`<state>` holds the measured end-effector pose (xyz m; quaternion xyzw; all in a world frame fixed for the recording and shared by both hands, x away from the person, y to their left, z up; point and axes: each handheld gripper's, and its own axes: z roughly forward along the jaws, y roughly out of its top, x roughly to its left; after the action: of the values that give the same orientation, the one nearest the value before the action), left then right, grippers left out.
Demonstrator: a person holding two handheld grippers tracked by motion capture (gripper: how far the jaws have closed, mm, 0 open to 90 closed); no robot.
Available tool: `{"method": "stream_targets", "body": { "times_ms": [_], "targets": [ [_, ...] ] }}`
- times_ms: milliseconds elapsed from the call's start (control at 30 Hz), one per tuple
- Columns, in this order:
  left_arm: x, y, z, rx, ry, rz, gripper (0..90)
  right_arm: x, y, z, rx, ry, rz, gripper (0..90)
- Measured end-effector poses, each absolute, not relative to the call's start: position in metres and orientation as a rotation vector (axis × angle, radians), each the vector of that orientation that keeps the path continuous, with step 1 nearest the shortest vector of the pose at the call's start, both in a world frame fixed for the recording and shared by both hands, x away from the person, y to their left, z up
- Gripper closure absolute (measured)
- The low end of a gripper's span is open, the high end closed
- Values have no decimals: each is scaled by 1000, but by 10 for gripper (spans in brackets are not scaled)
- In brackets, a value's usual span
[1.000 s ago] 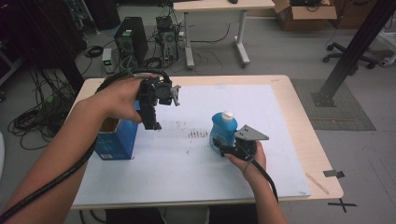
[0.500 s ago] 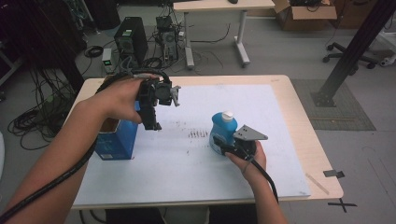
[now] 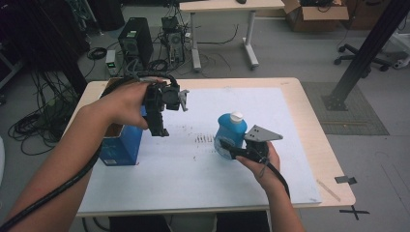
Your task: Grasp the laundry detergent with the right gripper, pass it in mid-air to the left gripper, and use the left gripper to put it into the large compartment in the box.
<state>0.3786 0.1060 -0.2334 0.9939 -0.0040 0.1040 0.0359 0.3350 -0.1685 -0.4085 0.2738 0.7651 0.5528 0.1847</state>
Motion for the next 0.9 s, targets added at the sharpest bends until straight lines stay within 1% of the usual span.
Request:
{"method": "stream_targets", "body": {
  "times_ms": [133, 467, 667, 900],
  "targets": [
    [376, 102, -228, 3044, -32, 320, 2, 334, -171, -387, 664, 2229, 1573, 450],
    [368, 89, -221, 3058, -72, 308, 2, 335, -172, -355, 477, 2344, 1578, 450],
    [364, 80, -217, 3065, -106, 291, 2, 335, -164, -345, 337, 2434, 1569, 450],
    [356, 71, -213, 3071, -153, 264, 2, 339, -155, -344, 239, 2474, 1622, 450]
  ]
}}
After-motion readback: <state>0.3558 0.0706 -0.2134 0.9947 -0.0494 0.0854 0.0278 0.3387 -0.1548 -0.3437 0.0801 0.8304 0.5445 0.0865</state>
